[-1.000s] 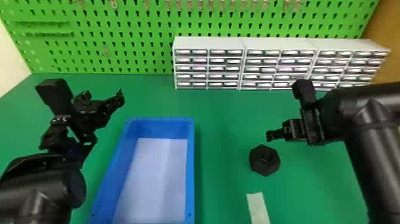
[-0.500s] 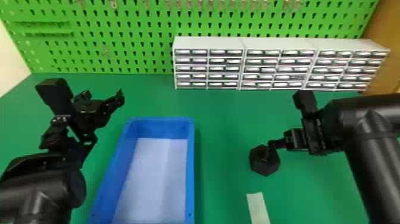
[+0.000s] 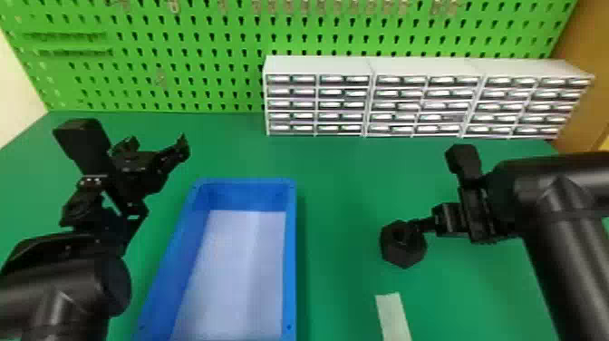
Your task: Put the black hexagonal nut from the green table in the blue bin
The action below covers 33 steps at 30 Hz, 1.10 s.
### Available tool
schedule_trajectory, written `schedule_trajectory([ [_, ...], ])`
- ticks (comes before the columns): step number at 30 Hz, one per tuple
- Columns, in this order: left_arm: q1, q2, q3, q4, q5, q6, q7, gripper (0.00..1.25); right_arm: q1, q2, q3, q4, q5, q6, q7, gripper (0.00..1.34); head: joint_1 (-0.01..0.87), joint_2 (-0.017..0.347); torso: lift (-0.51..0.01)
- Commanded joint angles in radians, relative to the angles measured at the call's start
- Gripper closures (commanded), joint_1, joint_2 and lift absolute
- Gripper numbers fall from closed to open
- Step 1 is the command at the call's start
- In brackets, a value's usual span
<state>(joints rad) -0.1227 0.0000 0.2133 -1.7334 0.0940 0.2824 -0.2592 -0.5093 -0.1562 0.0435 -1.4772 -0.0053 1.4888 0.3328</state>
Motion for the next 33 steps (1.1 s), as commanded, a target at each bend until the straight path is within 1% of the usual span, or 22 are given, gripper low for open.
schedule_trajectory([
  [1,-0.002,-0.003,0.000,0.000,0.001,-0.003,0.002,0.22,0.003,0.003,-0.002,0.000,0.005,-0.007,0.000,0.34,0.686,0.051,-0.097],
  [9,-0.002,-0.003,-0.002,0.000,0.003,-0.005,0.002,0.22,0.006,0.003,-0.005,0.000,0.008,-0.015,0.000,0.34,0.686,0.051,-0.097],
  [14,-0.005,-0.003,-0.002,0.000,0.003,-0.008,0.002,0.22,0.009,0.007,-0.005,0.000,0.021,-0.015,0.000,0.34,0.686,0.051,-0.097],
  [33,-0.002,-0.003,0.001,0.000,0.001,-0.014,0.002,0.22,0.005,0.020,0.001,0.044,0.024,-0.054,0.000,0.34,0.686,0.051,-0.097],
])
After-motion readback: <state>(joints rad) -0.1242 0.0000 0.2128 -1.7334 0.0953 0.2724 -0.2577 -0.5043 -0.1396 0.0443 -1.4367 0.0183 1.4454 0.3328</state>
